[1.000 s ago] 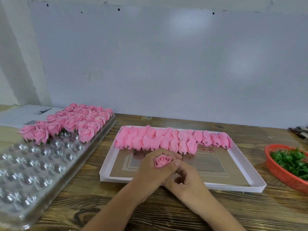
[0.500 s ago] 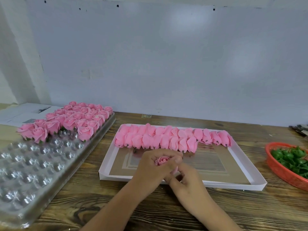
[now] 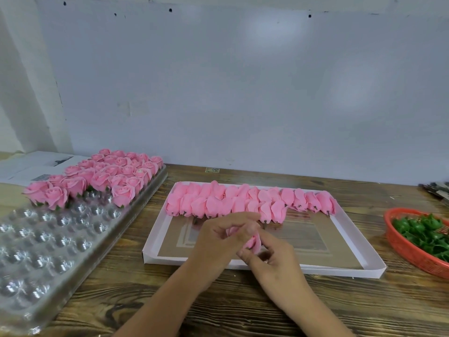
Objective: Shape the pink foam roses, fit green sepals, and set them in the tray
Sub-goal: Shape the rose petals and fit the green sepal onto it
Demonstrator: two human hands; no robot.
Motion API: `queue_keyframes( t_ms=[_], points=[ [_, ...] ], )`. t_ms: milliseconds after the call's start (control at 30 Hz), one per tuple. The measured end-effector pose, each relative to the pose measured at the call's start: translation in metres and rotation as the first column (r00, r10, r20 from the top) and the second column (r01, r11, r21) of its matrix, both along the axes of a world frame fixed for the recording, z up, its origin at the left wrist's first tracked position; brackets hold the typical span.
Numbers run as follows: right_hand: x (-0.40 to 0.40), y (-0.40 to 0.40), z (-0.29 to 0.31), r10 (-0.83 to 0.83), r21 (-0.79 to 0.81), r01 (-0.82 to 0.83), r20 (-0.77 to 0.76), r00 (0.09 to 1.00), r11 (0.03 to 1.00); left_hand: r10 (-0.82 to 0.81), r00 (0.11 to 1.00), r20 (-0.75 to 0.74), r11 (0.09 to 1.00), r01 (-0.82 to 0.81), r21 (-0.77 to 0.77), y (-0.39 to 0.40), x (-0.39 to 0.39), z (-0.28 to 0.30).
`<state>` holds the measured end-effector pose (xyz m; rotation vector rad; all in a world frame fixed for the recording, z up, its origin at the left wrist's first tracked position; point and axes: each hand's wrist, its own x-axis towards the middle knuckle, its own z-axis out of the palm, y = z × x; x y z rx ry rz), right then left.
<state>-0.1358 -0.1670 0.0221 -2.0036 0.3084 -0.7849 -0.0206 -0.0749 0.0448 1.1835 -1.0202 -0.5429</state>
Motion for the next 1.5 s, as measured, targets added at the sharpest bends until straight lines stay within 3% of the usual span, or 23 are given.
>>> queue_keyframes(
  t_ms=[133,300,467,633,1500],
  points=[
    [-0.001,0.001,0.0,-0.019,0.026,0.019,0.017,1.0,0.999,-0.057,0.998,-0.019,0.998,0.057,-0.003,-0.001,-0.001,-0.003],
    [-0.003,0.0,0.0,-0.013,0.097,0.01,0.022,1.0,0.995,-0.102,0.994,0.05,0.988,0.095,0.122,-0.004,0.004,-0.009],
    [-0.001,-0.001,0.003,-0.015,0.169,0.009,0.036,0.999,0.986,-0.023,0.999,0.025,1.0,0.022,0.02,-0.003,0.003,-0.002],
    [-0.001,-0.001,0.003,0.01,0.148,-0.013,0.019,1.0,0.989,0.02,0.999,0.042,1.0,-0.019,-0.016,-0.001,0.003,0.002],
    [-0.001,-0.003,-0.002,-0.041,0.155,0.034,0.042,0.998,0.987,-0.05,0.998,0.039,0.988,0.044,0.146,-0.002,0.005,-0.002]
  ],
)
